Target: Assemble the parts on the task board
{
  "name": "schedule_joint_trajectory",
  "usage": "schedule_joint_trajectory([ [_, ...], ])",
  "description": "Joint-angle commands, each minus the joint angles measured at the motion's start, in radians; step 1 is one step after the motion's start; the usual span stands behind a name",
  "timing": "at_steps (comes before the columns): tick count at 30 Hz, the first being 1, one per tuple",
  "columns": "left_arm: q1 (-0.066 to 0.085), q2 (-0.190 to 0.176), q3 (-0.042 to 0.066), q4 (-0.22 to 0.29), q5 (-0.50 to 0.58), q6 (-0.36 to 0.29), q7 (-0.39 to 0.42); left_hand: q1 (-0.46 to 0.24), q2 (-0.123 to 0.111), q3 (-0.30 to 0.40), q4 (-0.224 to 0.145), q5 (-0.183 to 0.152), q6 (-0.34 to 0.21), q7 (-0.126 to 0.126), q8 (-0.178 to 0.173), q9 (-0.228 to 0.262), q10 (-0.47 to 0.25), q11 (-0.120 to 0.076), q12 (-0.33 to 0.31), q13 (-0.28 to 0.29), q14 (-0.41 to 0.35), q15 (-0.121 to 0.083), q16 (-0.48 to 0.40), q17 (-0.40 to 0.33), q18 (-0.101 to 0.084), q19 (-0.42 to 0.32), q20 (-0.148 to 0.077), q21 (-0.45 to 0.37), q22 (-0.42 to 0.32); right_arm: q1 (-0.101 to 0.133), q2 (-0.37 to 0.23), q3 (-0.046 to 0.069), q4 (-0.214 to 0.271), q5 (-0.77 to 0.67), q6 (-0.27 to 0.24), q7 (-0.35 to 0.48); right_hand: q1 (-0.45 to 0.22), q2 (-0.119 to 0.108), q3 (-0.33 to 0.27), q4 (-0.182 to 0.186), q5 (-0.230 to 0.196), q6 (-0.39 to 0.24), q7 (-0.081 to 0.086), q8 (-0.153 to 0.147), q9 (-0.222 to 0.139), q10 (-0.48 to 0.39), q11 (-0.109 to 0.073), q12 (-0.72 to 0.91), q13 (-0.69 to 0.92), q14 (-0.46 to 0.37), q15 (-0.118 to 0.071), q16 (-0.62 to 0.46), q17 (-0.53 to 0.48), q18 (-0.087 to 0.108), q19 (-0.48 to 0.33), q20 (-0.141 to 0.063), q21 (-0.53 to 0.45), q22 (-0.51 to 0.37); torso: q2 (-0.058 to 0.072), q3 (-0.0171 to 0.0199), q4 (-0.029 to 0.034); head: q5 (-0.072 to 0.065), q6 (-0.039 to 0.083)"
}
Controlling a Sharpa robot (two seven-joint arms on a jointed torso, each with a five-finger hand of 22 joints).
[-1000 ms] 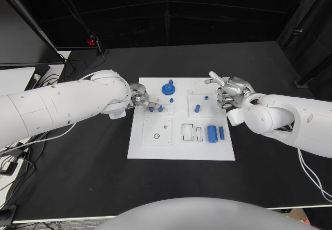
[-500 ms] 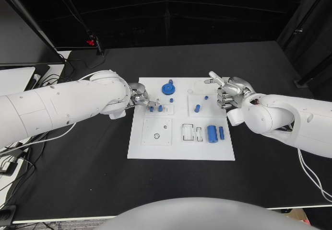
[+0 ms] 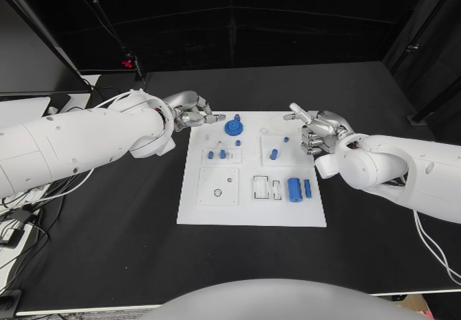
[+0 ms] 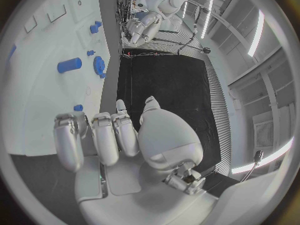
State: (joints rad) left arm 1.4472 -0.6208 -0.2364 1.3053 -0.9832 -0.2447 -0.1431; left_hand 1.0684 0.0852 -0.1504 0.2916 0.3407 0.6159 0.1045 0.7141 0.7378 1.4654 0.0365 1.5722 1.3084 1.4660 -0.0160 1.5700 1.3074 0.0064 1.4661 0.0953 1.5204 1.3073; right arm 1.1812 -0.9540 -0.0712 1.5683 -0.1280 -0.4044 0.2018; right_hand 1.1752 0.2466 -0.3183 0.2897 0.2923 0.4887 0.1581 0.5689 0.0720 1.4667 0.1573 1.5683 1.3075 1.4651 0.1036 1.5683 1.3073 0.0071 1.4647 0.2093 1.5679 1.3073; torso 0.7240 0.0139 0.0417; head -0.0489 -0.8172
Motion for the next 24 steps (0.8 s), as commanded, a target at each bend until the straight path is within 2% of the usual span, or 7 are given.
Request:
schedule_joint_trajectory([
  [1, 0.003, 0.006, 0.0, -0.009, 0.068, -0.2, 0.228, 0.047, -0.005, -0.01, -0.003, -0.003, -0.015, 0.008, -0.023, -0.038, 0.064, 0.01, -0.043, 0.223, 0.105, 0.011, 0.001, 0.263, 0.022, 0.015, 0.012, -0.034, 0.226, 0.001, 0.001, 0.0, 0.001, 0.0, 0.007, 0.008, 0.007, 0.005, 0.002, 0.001, 0.007, -0.009, 0.082, 0.005, 0.001, 0.104, 0.01, 0.003, 0.263, 0.106, 0.006, 0.002, 0.263, -0.007, 0.106, 0.008, 0.003, 0.263, 0.002, -0.0011, -0.0008, 0.002, 0.005],
  [2, 0.003, 0.008, 0.0, -0.013, 0.075, -0.203, 0.241, 0.064, -0.009, -0.013, -0.003, 0.001, -0.022, 0.012, -0.031, -0.051, -0.039, 0.014, -0.146, 0.13, 0.105, 0.013, 0.001, 0.263, 0.024, 0.006, 0.015, -0.043, 0.222, 0.001, 0.001, 0.0, 0.001, 0.0, 0.007, 0.008, 0.007, 0.005, 0.002, 0.001, 0.007, -0.009, 0.082, 0.005, 0.001, 0.104, 0.01, 0.003, 0.263, 0.106, 0.006, 0.002, 0.263, -0.007, 0.106, 0.008, 0.003, 0.263, 0.002, -0.0013, -0.0008, 0.002, 0.005],
  [5, -0.003, 0.026, 0.0, -0.039, 0.101, -0.204, 0.298, 0.123, -0.013, -0.017, -0.004, 0.019, -0.007, 0.019, -0.039, -0.091, -0.517, 0.024, -0.639, -0.268, 0.105, 0.022, 0.001, 0.263, 0.025, 0.001, 0.022, -0.048, 0.221, 0.001, 0.002, 0.0, -0.001, 0.0, 0.006, 0.012, 0.007, 0.005, 0.002, 0.001, 0.007, -0.009, 0.082, 0.006, 0.001, 0.104, 0.01, 0.003, 0.263, 0.106, 0.006, 0.002, 0.263, -0.007, 0.106, 0.009, 0.003, 0.263, 0.001, -0.0015, -0.0002, 0.002, 0.007],
  [8, -0.015, 0.046, 0.0, -0.069, 0.113, -0.187, 0.336, 0.182, -0.027, -0.026, 0.0, 0.025, -0.014, 0.03, -0.056, -0.13, -0.627, 0.047, -0.843, -0.455, 0.105, 0.036, 0.001, 0.263, 0.018, 0.024, 0.032, -0.026, 0.231, 0.001, 0.002, 0.0, -0.002, -0.001, 0.005, 0.018, 0.007, 0.005, 0.002, 0.001, 0.007, -0.009, 0.082, 0.006, 0.001, 0.104, 0.01, 0.003, 0.263, 0.106, 0.006, 0.002, 0.263, -0.007, 0.106, 0.009, 0.003, 0.263, 0.001, -0.0017, -0.0013, 0.005, 0.011],
  [11, -0.034, 0.071, 0.0, -0.102, 0.118, -0.162, 0.37, 0.237, -0.037, -0.029, 0.002, 0.034, -0.032, 0.052, -0.091, -0.177, -0.693, 0.067, -0.962, -0.586, 0.105, 0.051, 0.001, 0.263, 0.014, 0.037, 0.044, -0.014, 0.236, 0.001, 0.002, 0.0, -0.002, -0.001, 0.004, 0.029, 0.007, 0.005, 0.002, 0.001, 0.007, -0.009, 0.082, 0.006, 0.001, 0.104, 0.01, 0.003, 0.263, 0.106, 0.006, 0.002, 0.263, -0.007, 0.106, 0.009, 0.003, 0.263, 0.001, -0.0016, -0.0024, 0.003, 0.019],
  [16, -0.062, 0.1, 0.0, -0.142, 0.05, -0.142, 0.407, 0.324, -0.069, -0.027, -0.005, 0.034, -0.016, 0.073, -0.165, -0.272, -0.713, 0.08, -1.048, -0.736, 0.105, 0.07, 0.001, 0.263, 0.01, 0.05, 0.064, 0.0, 0.241, 0.001, 0.003, 0.0, -0.003, -0.004, -0.002, 0.048, 0.007, 0.005, 0.002, 0.001, 0.007, -0.009, 0.082, 0.006, 0.001, 0.104, 0.01, 0.003, 0.263, 0.106, 0.006, 0.002, 0.263, -0.007, 0.106, 0.009, 0.003, 0.263, 0.001, -0.001, -0.0012, 0.006, 0.028],
  [24, -0.097, 0.139, 0.0, -0.202, -0.25, -0.143, 0.452, 0.411, -0.16, 0.079, 0.001, -0.044, 0.107, 0.077, -0.335, -0.451, -0.682, 0.091, -1.152, -0.99, 0.105, 0.077, 0.001, 0.263, -0.004, 0.098, 0.069, 0.044, 0.261, 0.001, 0.005, 0.0, -0.003, -0.015, -0.01, 0.078, 0.008, 0.005, 0.002, 0.001, 0.007, -0.008, 0.083, 0.007, 0.002, 0.104, 0.01, 0.003, 0.263, 0.106, 0.006, 0.002, 0.263, -0.007, 0.106, 0.009, 0.003, 0.263, 0.001, -0.0004, -0.0019, 0.002, 0.042],
])
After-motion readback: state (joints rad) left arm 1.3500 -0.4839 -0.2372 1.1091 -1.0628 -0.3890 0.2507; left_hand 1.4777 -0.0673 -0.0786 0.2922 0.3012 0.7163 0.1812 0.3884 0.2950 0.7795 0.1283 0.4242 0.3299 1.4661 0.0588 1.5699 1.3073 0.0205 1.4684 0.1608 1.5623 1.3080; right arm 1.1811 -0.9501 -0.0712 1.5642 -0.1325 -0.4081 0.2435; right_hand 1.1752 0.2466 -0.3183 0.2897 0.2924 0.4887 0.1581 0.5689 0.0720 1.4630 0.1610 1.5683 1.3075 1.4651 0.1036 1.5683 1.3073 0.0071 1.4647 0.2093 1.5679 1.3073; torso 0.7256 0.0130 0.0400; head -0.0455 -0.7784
